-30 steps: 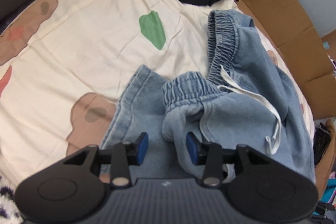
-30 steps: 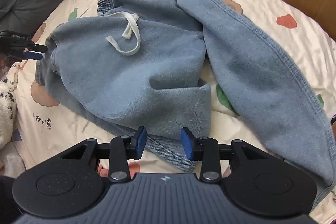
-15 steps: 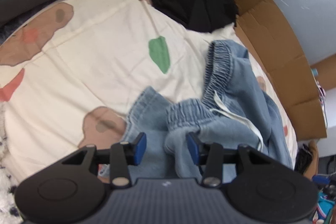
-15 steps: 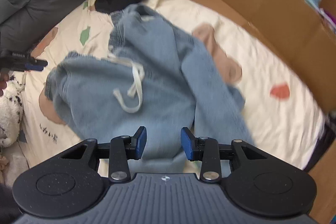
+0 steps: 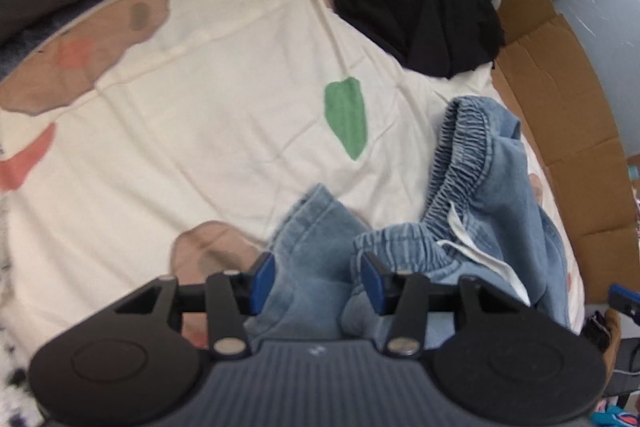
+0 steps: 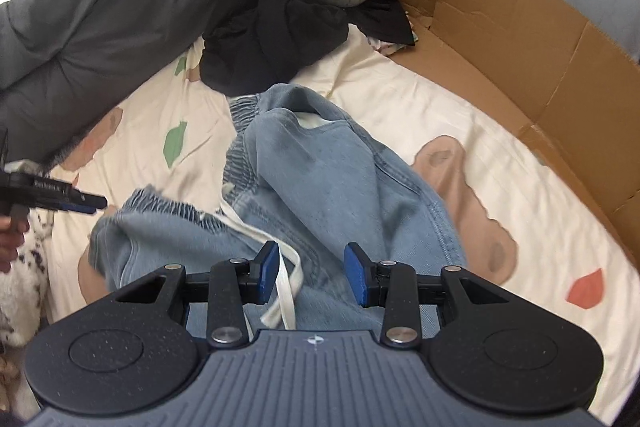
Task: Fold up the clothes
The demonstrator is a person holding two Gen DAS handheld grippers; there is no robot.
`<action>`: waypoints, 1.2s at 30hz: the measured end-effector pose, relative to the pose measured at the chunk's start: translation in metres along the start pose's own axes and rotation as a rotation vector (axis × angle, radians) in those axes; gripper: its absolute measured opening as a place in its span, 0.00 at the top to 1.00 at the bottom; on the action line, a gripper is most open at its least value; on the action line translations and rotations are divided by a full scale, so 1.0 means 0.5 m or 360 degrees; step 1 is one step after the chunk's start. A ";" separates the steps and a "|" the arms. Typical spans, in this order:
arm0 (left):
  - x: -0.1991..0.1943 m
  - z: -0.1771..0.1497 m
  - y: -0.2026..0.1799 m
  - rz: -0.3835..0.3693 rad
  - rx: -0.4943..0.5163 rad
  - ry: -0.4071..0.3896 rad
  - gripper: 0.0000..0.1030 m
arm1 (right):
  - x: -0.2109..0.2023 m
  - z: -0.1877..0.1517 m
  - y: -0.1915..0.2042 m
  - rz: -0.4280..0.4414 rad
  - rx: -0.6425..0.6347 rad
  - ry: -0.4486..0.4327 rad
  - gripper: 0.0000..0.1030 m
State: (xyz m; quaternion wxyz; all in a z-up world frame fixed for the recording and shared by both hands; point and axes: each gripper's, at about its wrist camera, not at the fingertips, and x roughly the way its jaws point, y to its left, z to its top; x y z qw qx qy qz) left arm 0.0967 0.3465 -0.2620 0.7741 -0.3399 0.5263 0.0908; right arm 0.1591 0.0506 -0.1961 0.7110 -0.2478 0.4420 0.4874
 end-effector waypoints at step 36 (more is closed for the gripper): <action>0.096 -0.078 -0.058 -0.0198 0.0279 0.0100 0.38 | 0.251 -0.103 0.135 0.0249 -0.0643 0.0316 1.00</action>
